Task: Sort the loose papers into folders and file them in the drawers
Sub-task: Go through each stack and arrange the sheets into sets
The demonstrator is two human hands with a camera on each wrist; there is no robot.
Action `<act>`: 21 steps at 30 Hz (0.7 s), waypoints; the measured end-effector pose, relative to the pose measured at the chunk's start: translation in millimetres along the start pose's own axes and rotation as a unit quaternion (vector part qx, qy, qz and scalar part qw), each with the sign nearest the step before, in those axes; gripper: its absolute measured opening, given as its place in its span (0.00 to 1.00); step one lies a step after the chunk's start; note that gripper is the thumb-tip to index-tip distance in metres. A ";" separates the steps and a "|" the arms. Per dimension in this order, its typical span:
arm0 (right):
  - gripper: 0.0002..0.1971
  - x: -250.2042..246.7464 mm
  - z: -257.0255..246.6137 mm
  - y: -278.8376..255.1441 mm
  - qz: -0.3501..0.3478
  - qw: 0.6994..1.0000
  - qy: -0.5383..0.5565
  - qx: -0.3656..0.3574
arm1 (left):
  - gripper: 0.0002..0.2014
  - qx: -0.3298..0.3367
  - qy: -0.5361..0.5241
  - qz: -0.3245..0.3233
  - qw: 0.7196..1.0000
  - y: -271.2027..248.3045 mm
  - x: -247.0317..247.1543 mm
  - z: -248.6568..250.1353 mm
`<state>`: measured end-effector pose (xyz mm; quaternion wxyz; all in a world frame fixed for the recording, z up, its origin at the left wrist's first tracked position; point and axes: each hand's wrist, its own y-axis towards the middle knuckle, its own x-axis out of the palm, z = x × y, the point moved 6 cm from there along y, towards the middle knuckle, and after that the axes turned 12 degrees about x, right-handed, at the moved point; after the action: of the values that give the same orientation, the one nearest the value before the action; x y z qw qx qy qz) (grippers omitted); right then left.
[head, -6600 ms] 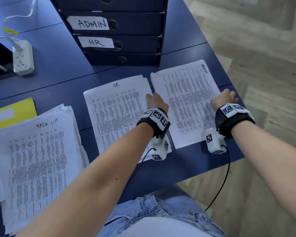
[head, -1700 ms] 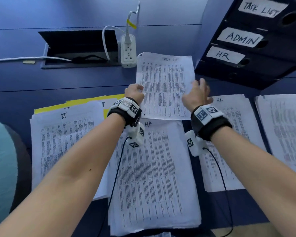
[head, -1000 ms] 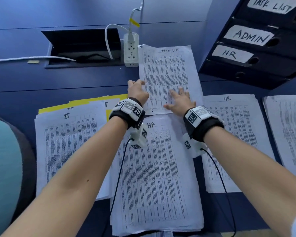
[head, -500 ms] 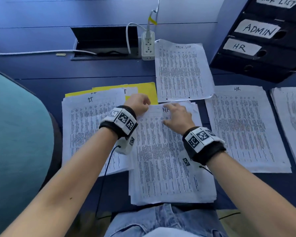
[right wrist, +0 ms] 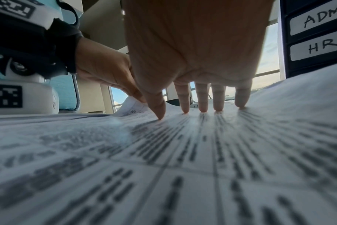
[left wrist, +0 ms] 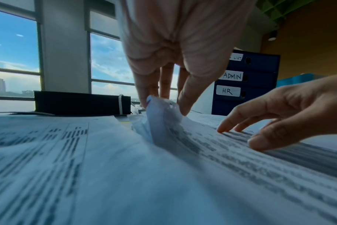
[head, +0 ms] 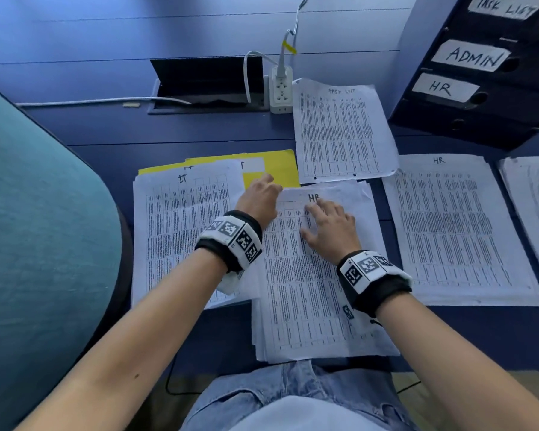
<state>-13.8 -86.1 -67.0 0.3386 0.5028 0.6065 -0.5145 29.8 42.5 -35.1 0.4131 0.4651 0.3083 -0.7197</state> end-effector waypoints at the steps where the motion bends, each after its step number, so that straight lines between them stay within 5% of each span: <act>1: 0.22 0.6 -1.0 -0.1 0.007 1.000 0.001 -0.001 | 0.17 0.005 0.008 -0.001 1.000 -2.1 0.4 0.8; 9: 0.18 4.7 -8.7 -2.8 0.045 0.999 -0.008 -0.017 | 0.24 0.008 0.079 -0.019 0.997 -12.7 2.5 6.4; 14: 0.19 4.0 -9.1 -3.4 0.045 0.999 -0.012 -0.015 | 0.17 0.004 0.066 0.005 0.998 -15.3 0.5 1.5; 17: 0.28 -0.1 -10.0 -3.4 0.057 0.998 0.024 -0.010 | 0.09 0.019 0.042 0.067 0.997 -15.5 -5.5 -2.9; 21: 0.40 -15.2 -12.8 -6.7 0.186 0.980 0.056 -0.038 | 0.05 0.028 -0.081 0.127 0.988 -17.8 -18.2 -5.9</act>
<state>-14.8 -77.4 -47.9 0.4122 0.6220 0.5395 -0.3902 20.6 61.2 -19.4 0.5118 0.4520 0.1918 -0.7049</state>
